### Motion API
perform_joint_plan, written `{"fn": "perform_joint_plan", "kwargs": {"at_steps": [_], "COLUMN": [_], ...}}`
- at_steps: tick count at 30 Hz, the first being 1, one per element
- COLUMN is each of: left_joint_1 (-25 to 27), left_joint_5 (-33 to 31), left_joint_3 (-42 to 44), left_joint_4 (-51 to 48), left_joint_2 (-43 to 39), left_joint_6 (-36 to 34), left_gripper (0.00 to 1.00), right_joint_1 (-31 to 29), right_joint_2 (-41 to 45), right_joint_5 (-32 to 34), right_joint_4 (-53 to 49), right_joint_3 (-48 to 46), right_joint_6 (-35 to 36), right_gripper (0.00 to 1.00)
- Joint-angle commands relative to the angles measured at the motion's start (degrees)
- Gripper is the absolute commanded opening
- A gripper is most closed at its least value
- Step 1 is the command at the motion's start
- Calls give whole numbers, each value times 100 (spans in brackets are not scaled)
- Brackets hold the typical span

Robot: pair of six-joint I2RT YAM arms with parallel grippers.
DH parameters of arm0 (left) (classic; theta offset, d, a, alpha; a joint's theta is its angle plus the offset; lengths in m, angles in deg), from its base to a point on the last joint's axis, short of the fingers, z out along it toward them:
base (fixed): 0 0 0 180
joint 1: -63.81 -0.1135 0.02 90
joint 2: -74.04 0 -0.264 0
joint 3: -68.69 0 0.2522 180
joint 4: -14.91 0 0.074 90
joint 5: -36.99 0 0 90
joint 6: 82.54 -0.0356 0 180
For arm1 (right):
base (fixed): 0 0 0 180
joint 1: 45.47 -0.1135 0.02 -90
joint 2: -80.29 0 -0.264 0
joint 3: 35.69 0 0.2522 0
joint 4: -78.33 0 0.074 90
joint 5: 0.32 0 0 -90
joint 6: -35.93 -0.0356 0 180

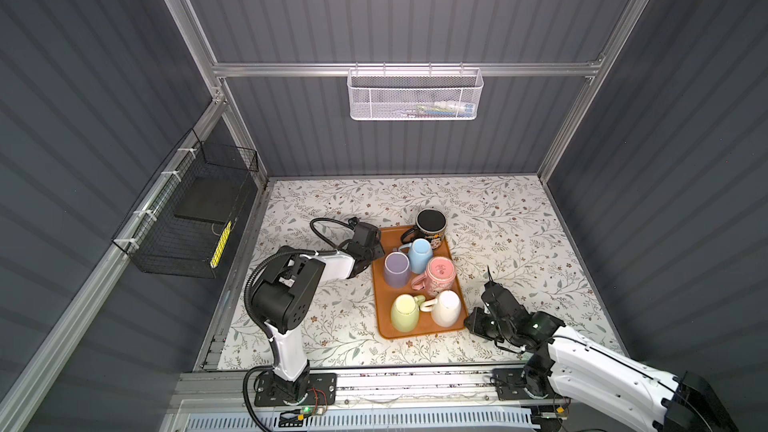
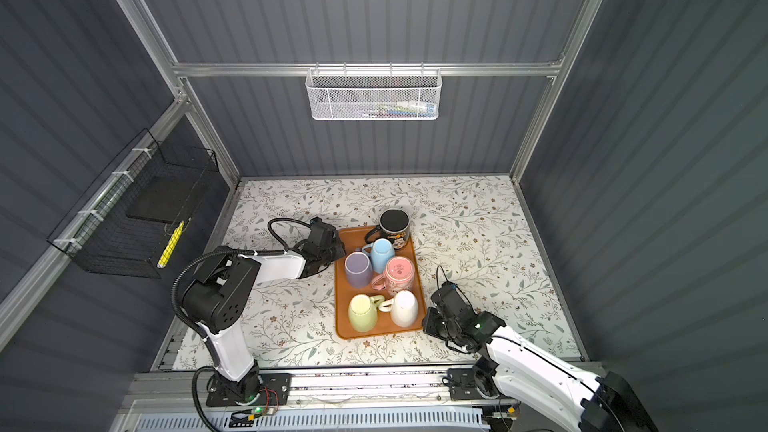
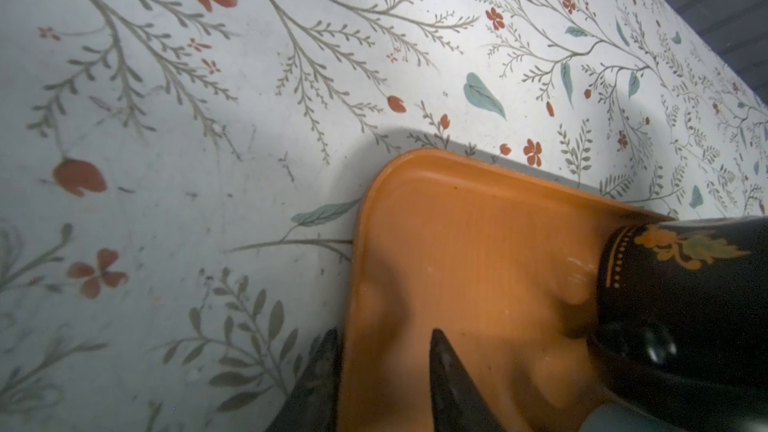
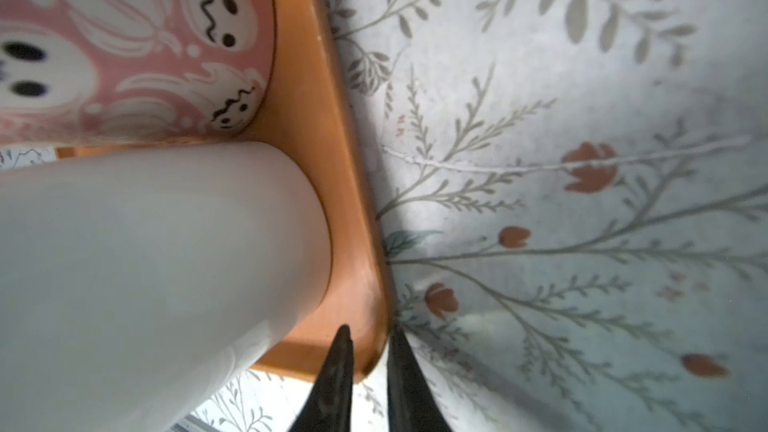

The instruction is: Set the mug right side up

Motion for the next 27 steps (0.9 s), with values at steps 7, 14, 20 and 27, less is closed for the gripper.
{"fn": "perform_joint_plan", "kwargs": {"at_steps": [7,14,20,27], "left_joint_1": [134,-303,-618,-620], "left_joint_5": [-135,324,1243,1605], "left_joint_3": [-46,-41,-687,-1245], "left_joint_4": [-1141,-1312,-1920,-2210], "left_joint_2": [-668,-1040,-1107,-1159], "left_joint_6": [-413,-748,-1601,-2078], "left_gripper": [55,56,60,65], "right_joint_1": [13,155,315,477], "right_joint_2": [-103,132,232,277], "right_joint_5": [294,550,439,348], "right_joint_4": [-655,-1122,-1146,-822], "right_joint_3": [596,960,1280,1736], "right_joint_6": [512,855,1487,2315], "right_gripper": [41,47,48,57]}}
